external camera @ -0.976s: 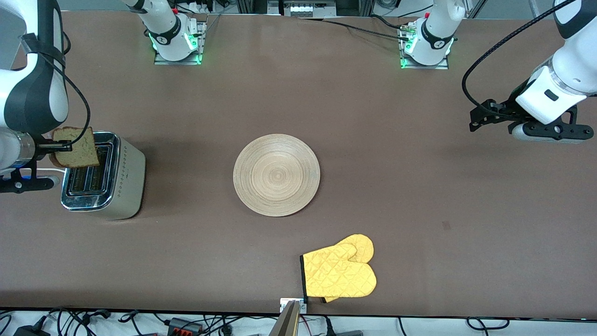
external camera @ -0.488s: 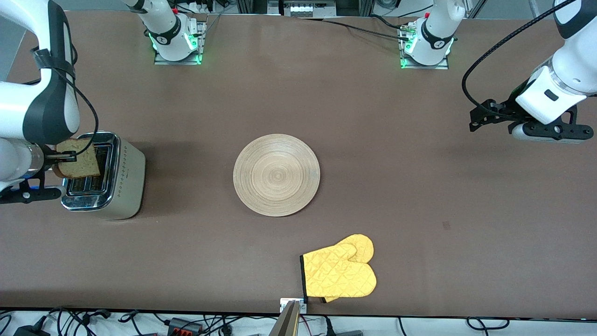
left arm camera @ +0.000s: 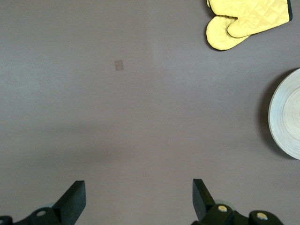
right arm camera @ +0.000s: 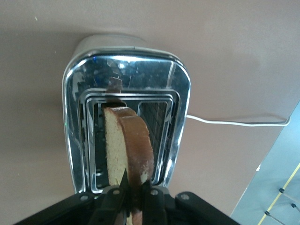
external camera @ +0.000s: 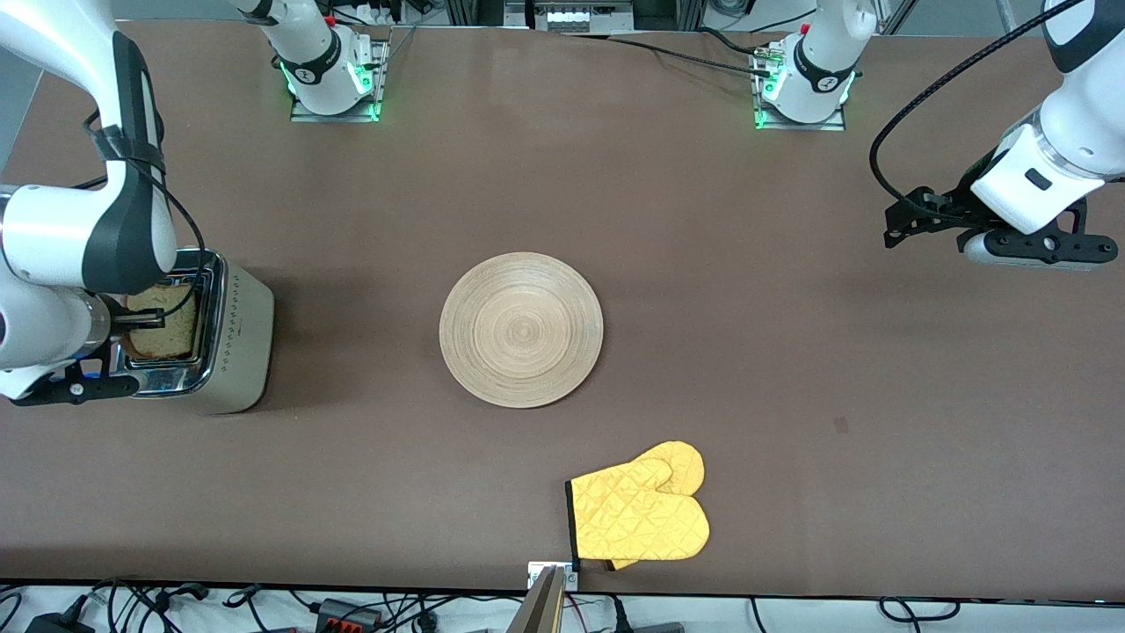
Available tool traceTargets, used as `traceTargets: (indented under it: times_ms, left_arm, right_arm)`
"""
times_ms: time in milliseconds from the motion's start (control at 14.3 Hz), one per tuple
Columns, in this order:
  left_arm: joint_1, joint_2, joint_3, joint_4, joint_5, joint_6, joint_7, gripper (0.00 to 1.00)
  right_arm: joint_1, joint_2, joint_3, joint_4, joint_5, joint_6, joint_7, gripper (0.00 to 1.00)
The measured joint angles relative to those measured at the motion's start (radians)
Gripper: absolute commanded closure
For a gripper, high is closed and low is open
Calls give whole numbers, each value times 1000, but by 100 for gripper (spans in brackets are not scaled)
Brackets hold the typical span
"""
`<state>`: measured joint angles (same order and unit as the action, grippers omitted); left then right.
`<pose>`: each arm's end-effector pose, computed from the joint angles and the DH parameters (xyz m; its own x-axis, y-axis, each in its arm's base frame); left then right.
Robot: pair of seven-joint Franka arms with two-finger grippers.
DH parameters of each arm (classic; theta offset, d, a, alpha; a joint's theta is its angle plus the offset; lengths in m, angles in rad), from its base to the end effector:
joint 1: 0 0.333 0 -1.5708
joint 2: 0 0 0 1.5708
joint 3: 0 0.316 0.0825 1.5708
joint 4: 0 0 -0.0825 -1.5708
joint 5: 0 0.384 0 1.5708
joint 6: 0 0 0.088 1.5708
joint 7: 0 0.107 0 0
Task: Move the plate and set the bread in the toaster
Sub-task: 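Lower the bread into the toaster slot and open the right gripper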
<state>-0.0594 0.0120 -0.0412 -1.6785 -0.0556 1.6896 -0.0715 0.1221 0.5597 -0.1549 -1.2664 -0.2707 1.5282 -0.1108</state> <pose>0.5619 -0.0619 0.5771 0.9997 -0.0226 -0.0050 -0.0223 -0.9982 0.0554 0.6831 -0.0289 0.4214 0.9453 0.0603 -0.3205 0.1628 -0.9388 0.3036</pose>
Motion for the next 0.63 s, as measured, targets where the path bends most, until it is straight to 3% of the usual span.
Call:
traceTargets:
  times_ms: [70,139,209,279,627]
  left_arm:
    - [0,0,0,0,0,0,0,0]
    - [0,0,0,0,0,0,0,0]
    - [0,0,0,0,0,0,0,0]
    - [0,0,0,0,0,0,0,0]
    - [0,0,0,0,0,0,0,0]
  right_arm:
    - [1,4,1,0,0,4,4,100]
    - [1,6,2,0,0,5,6,68]
    - [2,6,2,1,0,5,7,6]
    - [3,6,2,2,3,4,7,0]
    - [4,-14,-1,30,148,-58,22,0]
